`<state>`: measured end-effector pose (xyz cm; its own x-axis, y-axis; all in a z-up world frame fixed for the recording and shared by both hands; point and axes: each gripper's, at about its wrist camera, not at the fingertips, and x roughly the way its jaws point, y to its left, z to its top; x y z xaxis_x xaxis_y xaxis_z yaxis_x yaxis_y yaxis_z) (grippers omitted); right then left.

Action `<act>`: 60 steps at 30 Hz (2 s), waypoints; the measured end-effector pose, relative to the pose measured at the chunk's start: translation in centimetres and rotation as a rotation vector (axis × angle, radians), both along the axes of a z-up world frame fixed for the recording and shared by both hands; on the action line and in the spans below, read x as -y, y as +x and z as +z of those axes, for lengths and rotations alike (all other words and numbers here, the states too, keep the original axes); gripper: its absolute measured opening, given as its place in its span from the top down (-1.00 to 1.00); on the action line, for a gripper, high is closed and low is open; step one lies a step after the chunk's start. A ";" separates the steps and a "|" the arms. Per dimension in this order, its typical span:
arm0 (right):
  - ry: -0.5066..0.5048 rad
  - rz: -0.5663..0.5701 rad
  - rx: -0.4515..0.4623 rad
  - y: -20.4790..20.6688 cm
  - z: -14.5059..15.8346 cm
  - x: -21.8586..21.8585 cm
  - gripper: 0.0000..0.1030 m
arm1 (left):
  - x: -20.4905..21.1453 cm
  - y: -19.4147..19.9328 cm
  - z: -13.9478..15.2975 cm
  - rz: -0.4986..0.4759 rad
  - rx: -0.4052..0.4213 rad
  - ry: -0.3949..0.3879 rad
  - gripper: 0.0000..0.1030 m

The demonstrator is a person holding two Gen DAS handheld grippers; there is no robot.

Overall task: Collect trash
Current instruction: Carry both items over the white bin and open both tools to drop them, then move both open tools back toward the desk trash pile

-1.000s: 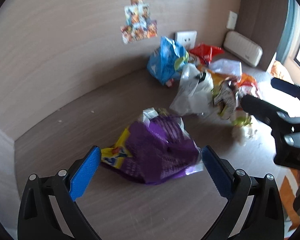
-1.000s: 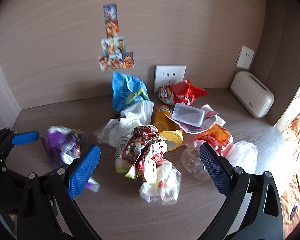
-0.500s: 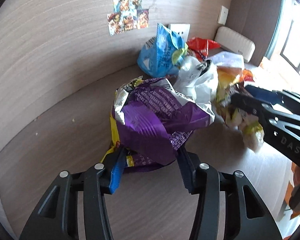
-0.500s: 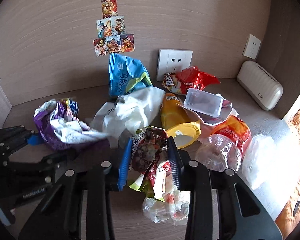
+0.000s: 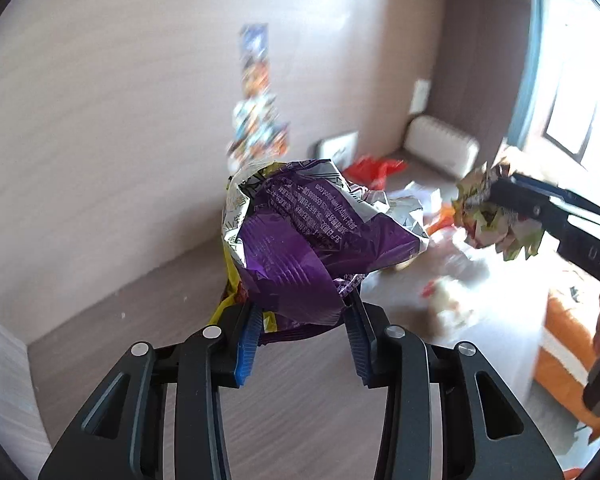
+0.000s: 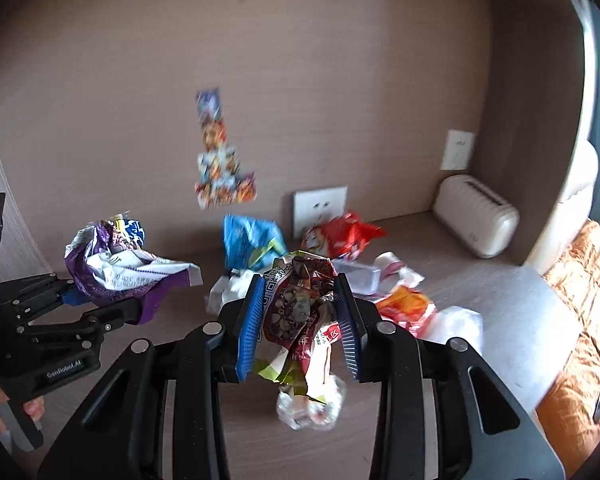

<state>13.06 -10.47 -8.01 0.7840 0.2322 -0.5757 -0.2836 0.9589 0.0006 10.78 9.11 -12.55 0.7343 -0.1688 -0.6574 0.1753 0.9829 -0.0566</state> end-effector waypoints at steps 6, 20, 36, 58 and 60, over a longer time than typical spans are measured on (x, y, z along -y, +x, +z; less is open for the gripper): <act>0.010 -0.158 0.047 -3.6 3.5 5.9 0.29 | 6.7 -0.5 2.7 -0.216 0.063 0.003 0.26; 0.006 -0.502 -0.018 -10.7 0.7 24.8 0.29 | 29.3 -4.2 -2.1 -0.680 -0.060 0.001 0.26; 0.105 -0.546 -0.271 -10.1 -19.5 45.4 0.29 | 53.5 -3.4 -26.2 -0.934 -0.335 0.160 0.24; 0.089 -0.550 -0.496 -8.8 -38.2 51.3 -0.93 | 58.6 -2.8 -38.7 -0.863 -0.413 0.252 -0.91; 0.084 -0.553 -0.459 -8.7 -34.9 51.3 -0.93 | 58.4 -2.7 -36.4 -0.844 -0.396 0.231 -0.91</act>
